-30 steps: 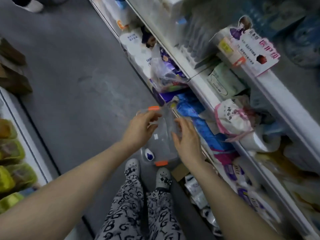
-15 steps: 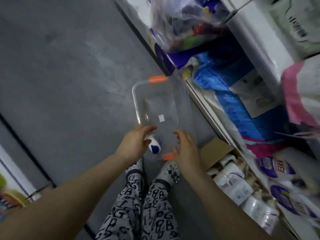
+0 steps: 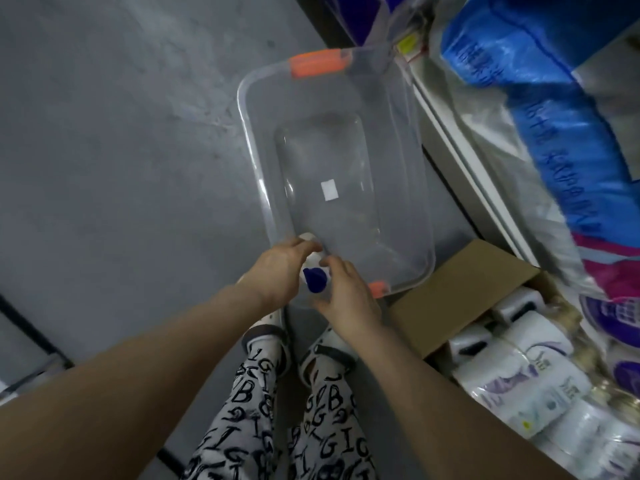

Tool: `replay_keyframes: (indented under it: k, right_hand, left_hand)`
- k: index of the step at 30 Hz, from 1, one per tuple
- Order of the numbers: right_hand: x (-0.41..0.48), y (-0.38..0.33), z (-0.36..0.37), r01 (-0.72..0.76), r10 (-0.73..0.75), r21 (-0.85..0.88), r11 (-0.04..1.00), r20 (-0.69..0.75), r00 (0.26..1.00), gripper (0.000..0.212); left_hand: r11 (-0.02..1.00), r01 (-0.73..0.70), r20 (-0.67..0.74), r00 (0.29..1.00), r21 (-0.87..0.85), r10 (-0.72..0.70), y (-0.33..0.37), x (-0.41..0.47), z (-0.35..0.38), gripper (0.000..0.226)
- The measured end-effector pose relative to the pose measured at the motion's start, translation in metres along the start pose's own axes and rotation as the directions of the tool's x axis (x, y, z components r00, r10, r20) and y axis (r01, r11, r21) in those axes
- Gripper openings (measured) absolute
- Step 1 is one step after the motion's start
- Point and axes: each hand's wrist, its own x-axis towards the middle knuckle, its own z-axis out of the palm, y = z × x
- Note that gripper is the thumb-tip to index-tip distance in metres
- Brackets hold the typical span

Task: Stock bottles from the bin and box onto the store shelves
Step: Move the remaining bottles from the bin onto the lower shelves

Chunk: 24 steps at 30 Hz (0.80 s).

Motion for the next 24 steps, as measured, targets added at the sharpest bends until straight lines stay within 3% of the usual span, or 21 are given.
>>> replay_keyframes:
  k: [6,10,14,19,24]
  right_hand:
    - [0.031,0.015,0.015,-0.036,0.037,0.098,0.995,-0.011,0.999,0.062]
    - [0.046,0.023,-0.009,-0.114,0.123,0.346,0.931,-0.005,0.992,0.038]
    - [0.071,0.032,-0.03,-0.065,0.067,0.454,0.889,0.012,0.998,0.035]
    - [0.11,0.038,-0.039,-0.076,0.065,0.56,0.825,0.038,0.997,0.039]
    - [0.145,0.046,-0.031,-0.098,0.071,0.659,0.746,0.067,0.995,0.041]
  left_hand:
    - [0.999,-0.033,0.092,0.995,-0.009,0.034,-0.001,0.023,0.006,0.075]
    - [0.998,-0.01,0.045,0.999,-0.067,0.013,0.0,0.039,0.001,0.067]
    - [0.993,-0.012,0.003,1.0,-0.121,0.012,0.001,0.065,-0.012,0.057]
    - [0.99,0.018,-0.073,0.997,-0.142,-0.028,0.0,0.103,-0.017,0.076]
    - [0.938,0.037,-0.164,0.982,-0.345,-0.098,-0.005,0.131,-0.01,0.102]
